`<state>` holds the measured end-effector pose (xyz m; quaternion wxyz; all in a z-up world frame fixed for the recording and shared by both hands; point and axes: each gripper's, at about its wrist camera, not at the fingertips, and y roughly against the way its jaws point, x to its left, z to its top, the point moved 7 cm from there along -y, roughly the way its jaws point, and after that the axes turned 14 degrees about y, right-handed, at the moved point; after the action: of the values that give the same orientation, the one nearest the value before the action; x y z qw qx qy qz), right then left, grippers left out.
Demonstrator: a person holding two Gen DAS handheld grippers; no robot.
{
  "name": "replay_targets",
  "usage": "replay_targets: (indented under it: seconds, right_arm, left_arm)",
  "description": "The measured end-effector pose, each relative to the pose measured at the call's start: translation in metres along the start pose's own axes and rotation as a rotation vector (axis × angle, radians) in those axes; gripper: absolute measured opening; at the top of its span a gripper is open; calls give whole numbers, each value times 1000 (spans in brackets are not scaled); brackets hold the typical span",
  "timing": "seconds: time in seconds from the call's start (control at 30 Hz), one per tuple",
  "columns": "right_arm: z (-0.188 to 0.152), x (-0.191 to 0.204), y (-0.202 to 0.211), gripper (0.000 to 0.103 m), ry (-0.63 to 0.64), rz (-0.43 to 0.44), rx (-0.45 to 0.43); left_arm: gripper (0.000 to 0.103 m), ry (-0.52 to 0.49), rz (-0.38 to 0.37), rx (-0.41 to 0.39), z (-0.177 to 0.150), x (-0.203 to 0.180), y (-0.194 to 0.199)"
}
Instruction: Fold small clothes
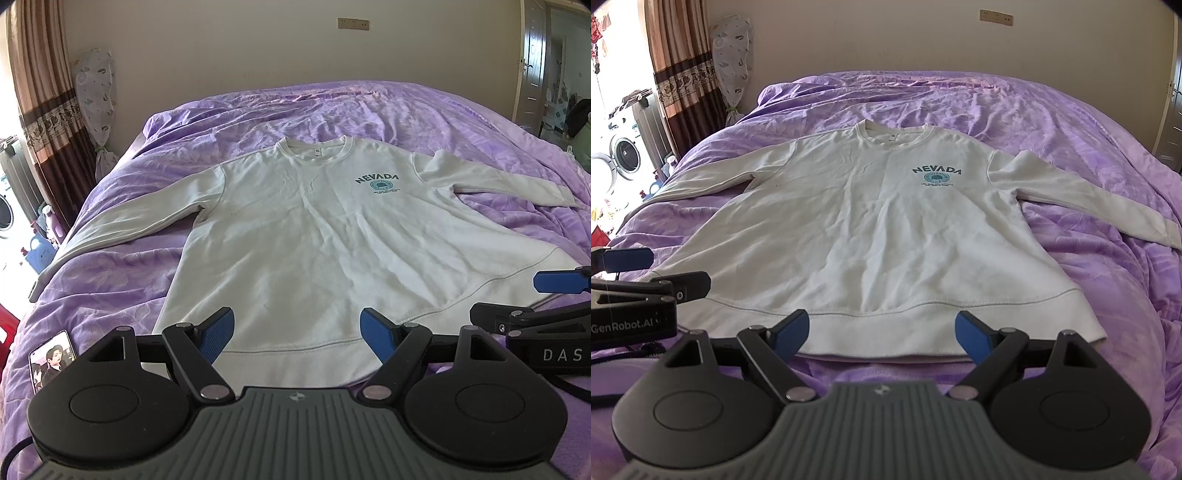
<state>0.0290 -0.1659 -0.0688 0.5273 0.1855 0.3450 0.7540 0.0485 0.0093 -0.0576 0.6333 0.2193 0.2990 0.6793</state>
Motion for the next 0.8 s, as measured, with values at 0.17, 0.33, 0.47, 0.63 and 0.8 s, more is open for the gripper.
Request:
replay_targets:
  seconds: [0.17,0.33,0.47,0.63,0.8]
  right_arm:
    - [0,0,0,82,0,1,0]
    - [0,0,0,82,1,0,0]
    - [0,0,0,82,1,1,1]
    - [2,0,-7,82,17,31,27]
    - [28,-6,-9,82,133,25,-6]
  left_arm:
    - [91,0,0,0,0,0,0]
    - [91,1,-1,1,0,0,0]
    - [91,3,-1,6,0,1,-1]
    - [89,29,8,1,6,11,-4]
    - [84,41,21,-43,37,32,-4]
